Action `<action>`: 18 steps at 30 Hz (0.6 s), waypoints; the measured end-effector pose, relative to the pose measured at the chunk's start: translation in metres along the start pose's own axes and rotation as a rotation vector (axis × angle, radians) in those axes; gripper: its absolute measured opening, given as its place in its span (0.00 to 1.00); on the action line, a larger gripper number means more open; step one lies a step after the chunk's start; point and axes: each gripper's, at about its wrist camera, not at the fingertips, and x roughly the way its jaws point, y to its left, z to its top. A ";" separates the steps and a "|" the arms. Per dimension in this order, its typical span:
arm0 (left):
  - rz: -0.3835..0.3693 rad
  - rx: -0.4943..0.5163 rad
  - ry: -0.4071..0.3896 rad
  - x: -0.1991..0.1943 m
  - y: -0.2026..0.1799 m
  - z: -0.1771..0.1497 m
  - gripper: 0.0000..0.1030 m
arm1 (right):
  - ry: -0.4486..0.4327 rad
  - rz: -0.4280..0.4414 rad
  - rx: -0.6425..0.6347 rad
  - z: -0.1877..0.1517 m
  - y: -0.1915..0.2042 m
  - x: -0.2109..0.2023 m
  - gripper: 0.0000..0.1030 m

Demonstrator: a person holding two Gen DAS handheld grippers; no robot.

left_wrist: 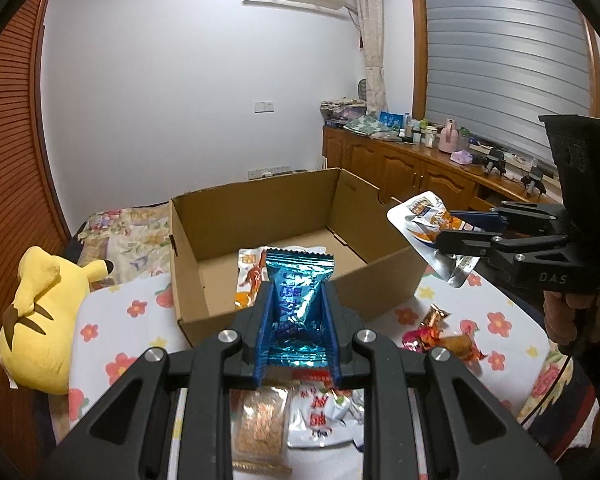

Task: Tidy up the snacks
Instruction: 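Carry the blue candy and silver packet over the box with both tools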

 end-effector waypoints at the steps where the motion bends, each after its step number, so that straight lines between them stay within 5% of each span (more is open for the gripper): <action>1: 0.000 -0.003 0.001 0.004 0.002 0.002 0.21 | 0.001 0.001 -0.001 0.002 -0.002 0.003 0.36; 18: 0.015 -0.015 0.043 0.058 0.017 0.019 0.21 | 0.057 -0.032 -0.001 0.033 -0.041 0.064 0.36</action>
